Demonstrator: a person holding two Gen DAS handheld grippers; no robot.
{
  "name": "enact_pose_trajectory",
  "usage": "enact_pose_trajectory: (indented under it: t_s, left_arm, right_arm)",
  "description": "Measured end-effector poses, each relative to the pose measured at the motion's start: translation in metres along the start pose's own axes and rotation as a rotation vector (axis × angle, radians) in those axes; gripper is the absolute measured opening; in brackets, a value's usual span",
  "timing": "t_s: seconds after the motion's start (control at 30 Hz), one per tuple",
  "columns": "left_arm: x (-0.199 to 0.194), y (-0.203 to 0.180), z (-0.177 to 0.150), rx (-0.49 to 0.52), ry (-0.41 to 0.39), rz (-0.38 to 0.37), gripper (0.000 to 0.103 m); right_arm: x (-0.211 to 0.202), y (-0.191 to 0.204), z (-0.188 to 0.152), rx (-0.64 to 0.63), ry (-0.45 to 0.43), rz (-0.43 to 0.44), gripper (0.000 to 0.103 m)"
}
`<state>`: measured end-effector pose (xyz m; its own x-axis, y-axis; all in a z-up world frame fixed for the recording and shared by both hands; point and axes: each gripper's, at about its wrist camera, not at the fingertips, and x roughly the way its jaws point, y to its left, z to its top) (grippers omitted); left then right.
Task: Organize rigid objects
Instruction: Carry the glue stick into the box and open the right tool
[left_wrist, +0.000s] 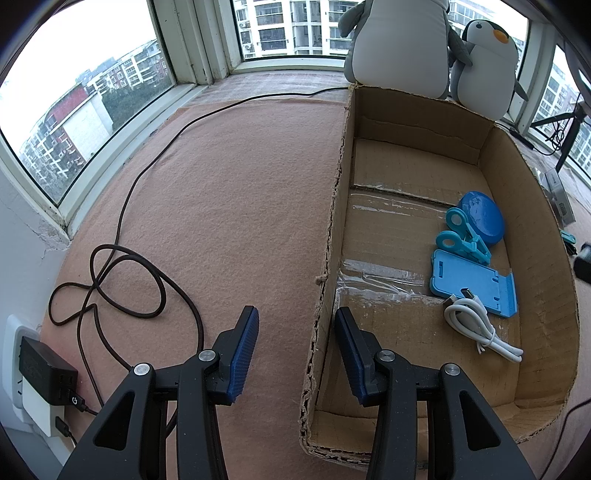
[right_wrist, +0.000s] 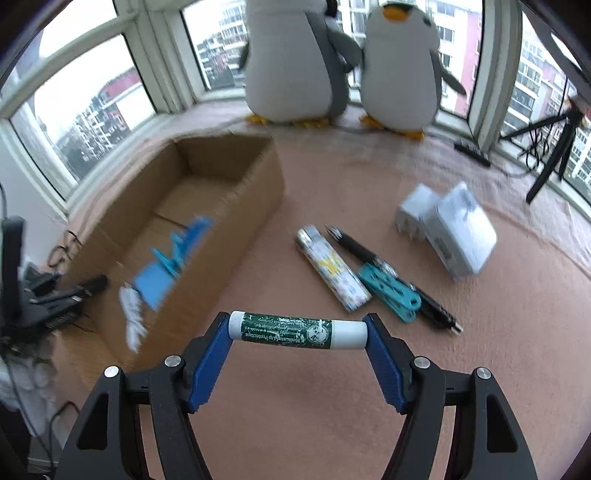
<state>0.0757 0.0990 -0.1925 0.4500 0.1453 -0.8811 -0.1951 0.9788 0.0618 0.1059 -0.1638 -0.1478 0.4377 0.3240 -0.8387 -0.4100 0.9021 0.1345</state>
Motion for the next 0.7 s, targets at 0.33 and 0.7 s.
enact_pose_trajectory:
  t_s: [0.33, 0.7]
  left_arm:
    - [0.000, 0.000, 0.000, -0.001, 0.000, 0.000, 0.047]
    - [0.000, 0.001, 0.001, -0.005, 0.000, -0.003, 0.047]
  right_arm:
    - [-0.020, 0.059, 0.044, -0.084, -0.103, 0.087, 0.068]
    - [0.026, 0.109, 0.071, -0.162, -0.055, 0.115, 0.068]
